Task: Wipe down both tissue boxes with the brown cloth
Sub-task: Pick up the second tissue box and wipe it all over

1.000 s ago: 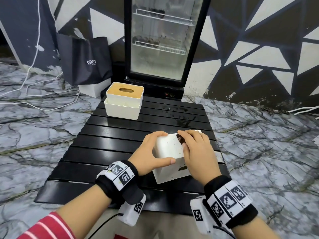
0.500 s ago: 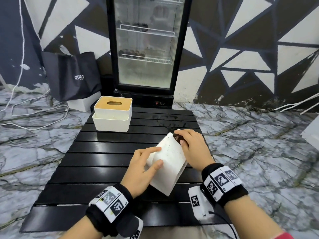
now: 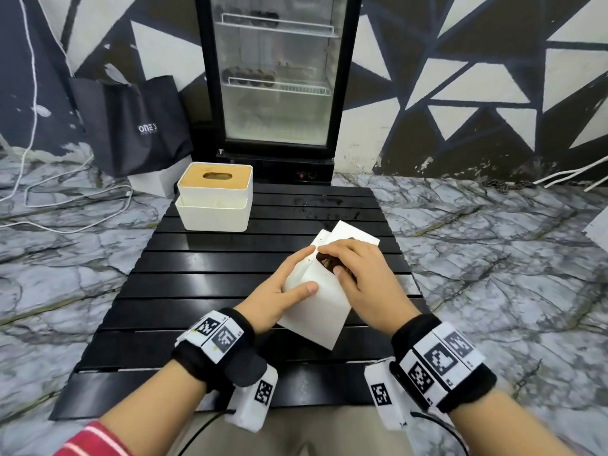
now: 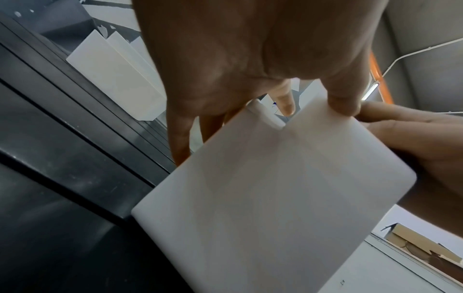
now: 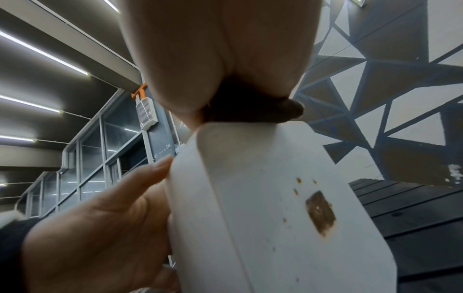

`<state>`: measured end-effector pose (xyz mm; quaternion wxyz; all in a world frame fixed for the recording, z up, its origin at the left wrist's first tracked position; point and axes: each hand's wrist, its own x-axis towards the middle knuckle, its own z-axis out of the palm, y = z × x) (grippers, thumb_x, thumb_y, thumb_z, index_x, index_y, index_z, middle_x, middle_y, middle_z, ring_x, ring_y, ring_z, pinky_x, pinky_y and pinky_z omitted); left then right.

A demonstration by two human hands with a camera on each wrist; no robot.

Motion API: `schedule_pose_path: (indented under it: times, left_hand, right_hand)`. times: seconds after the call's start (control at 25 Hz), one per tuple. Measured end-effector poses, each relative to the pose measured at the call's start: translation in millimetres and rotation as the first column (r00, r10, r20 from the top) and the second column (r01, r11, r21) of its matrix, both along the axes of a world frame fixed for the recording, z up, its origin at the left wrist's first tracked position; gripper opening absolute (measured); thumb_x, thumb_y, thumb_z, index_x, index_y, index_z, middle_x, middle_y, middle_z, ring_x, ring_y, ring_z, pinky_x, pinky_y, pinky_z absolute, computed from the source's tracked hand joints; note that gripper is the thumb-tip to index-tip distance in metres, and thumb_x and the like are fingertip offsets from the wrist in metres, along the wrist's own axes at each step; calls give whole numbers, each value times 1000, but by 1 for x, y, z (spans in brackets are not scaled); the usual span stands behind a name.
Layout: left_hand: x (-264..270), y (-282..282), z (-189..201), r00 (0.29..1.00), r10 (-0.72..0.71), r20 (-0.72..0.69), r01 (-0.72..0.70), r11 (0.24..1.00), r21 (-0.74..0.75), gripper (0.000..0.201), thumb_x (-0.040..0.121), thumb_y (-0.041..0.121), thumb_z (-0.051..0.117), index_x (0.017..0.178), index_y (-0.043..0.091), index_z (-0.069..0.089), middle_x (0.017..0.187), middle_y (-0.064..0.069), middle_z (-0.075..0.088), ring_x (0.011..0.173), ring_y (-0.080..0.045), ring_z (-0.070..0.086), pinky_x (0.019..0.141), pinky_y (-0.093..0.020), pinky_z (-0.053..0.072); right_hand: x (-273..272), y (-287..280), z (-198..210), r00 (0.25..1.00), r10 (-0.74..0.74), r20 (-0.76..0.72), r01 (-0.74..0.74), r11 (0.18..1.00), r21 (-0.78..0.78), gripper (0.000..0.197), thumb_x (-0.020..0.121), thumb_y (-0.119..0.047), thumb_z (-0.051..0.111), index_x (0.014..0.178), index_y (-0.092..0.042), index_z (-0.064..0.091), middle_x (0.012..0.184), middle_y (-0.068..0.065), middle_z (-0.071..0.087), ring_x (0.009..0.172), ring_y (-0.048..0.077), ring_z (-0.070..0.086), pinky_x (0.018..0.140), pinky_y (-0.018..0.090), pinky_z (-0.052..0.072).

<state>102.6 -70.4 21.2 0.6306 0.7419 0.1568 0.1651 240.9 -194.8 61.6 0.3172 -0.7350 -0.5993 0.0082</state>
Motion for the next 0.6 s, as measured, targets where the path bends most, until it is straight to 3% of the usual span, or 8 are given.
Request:
schedule_pose_path:
  times: [0.08,0.24,0.32,0.44,0.52,0.6]
  left_hand:
    - [-1,-1,1,1000,-6,2,6,1000,10,62,72,56,61,129,55,38,142,23,39,133,2,35,116,-36,25]
    - [0,-1,4,998,-7,-67,9,999,35,61,67,66,61,122,68,37,141,9,40,132,-9,36,114,-42,27]
    - [1,-4,10,993,23,-112,-13,996,83,60,64,66,58,117,74,30,137,6,38,126,-3,34,109,-31,27]
    - [2,-4,14,990,22,-137,-5,992,126,69,64,65,57,123,71,23,131,3,37,117,8,33,95,-16,30]
    - [1,-3,15,986,8,-167,15,990,138,69,63,66,57,121,74,21,126,3,37,113,4,37,98,-17,33]
    - [1,-3,16,980,4,-199,25,989,146,64,68,61,59,115,77,19,118,4,35,104,-4,43,102,-22,35]
  right_hand:
    - [-4,-4,0,1000,28,0,-28,1000,-9,40,87,-19,38,122,-34,50,120,-12,51,115,11,39,99,24,30]
    - [3,-1,5,998,28,-49,-29,1000,-10,37,90,-12,42,120,-32,51,118,-13,52,113,11,39,98,23,30]
    - [4,2,7,998,-16,-57,16,1000,-6,37,90,-9,45,121,-28,51,120,-10,53,114,11,39,98,23,29]
    - [-3,-3,6,999,5,-52,-5,1000,4,33,89,-12,45,118,-27,52,117,-13,53,113,10,40,96,20,29]
    - [-6,-11,5,997,68,-30,-68,997,25,31,87,-16,44,114,-27,53,112,-19,52,109,7,41,94,13,27]
    - [-5,-16,6,991,132,-26,-131,991,40,30,86,-15,44,111,-28,54,108,-22,53,107,5,44,96,13,27]
